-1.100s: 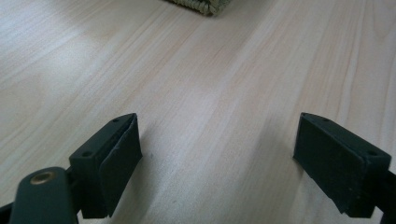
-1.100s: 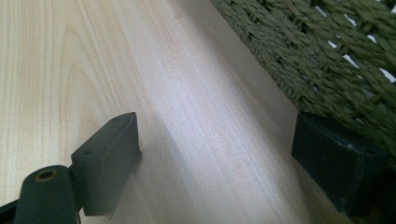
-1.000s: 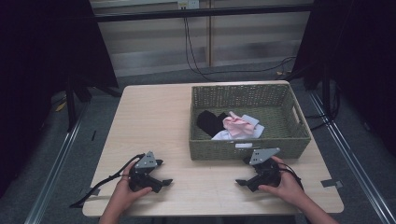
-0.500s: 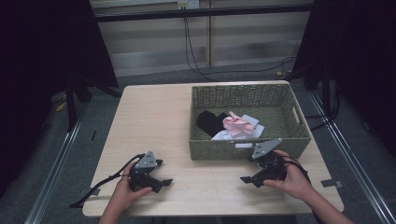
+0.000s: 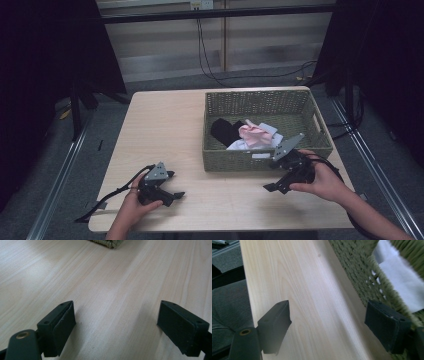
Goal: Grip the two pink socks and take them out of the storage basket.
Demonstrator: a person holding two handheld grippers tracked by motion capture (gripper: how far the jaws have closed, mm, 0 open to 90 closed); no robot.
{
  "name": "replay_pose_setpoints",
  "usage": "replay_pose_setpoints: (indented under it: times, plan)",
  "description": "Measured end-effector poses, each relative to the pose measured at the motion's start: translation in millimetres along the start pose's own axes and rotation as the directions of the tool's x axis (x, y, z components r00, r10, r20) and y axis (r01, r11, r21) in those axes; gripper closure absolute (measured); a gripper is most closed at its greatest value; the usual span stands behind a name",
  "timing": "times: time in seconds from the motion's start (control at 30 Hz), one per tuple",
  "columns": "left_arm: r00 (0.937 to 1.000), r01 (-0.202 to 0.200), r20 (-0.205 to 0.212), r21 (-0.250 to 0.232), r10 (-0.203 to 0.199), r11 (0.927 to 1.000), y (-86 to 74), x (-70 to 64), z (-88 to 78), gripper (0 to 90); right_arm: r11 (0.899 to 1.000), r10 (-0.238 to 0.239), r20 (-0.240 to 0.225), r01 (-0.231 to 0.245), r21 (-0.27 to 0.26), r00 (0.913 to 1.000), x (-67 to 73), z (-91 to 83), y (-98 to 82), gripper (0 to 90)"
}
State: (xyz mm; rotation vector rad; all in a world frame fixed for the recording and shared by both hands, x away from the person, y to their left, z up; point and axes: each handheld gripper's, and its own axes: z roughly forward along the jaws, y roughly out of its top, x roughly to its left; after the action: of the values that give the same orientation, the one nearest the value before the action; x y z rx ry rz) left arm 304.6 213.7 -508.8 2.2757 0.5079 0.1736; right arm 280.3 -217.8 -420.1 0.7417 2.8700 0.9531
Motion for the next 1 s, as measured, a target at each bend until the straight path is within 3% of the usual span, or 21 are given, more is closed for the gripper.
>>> replay_pose_setpoints:
  times: [0.1, 0.33, 0.5, 0.8, 1.0]
  plan:
    - [1.0000, 0.000, 0.000, 0.000, 0.000, 1.0000, 0.0, 0.0, 0.0, 14.1, 1.000, 0.000, -0.015, 0.000, 0.006, 0.9999, -2.5, -13.5, 6.6, 20.2]
    - [1.0000, 0.000, 0.000, 0.000, 0.000, 1.0000, 0.0, 0.0, 0.0, 14.0, 1.000, 0.007, -0.003, -0.007, 0.018, 1.0000, -9.8, -35.2, 17.2, 20.7]
    - [1.0000, -0.001, 0.000, 0.000, 0.001, 1.0000, 0.0, 0.1, 0.0, 14.1, 0.998, -0.005, 0.014, 0.004, 0.061, 0.9999, -14.7, -48.3, 27.9, 20.7]
    - [1.0000, 0.001, -0.001, -0.001, -0.001, 1.0000, 0.0, 0.0, 0.1, 14.1, 0.998, 0.027, 0.008, -0.027, 0.049, 0.9996, -30.1, -56.4, 40.7, 21.1]
    - [1.0000, -0.002, 0.000, 0.000, 0.002, 1.0000, 0.0, 0.1, 0.0, 14.0, 0.997, 0.059, 0.039, -0.061, 0.047, 0.9975, -47.2, -61.1, 47.6, 21.5]
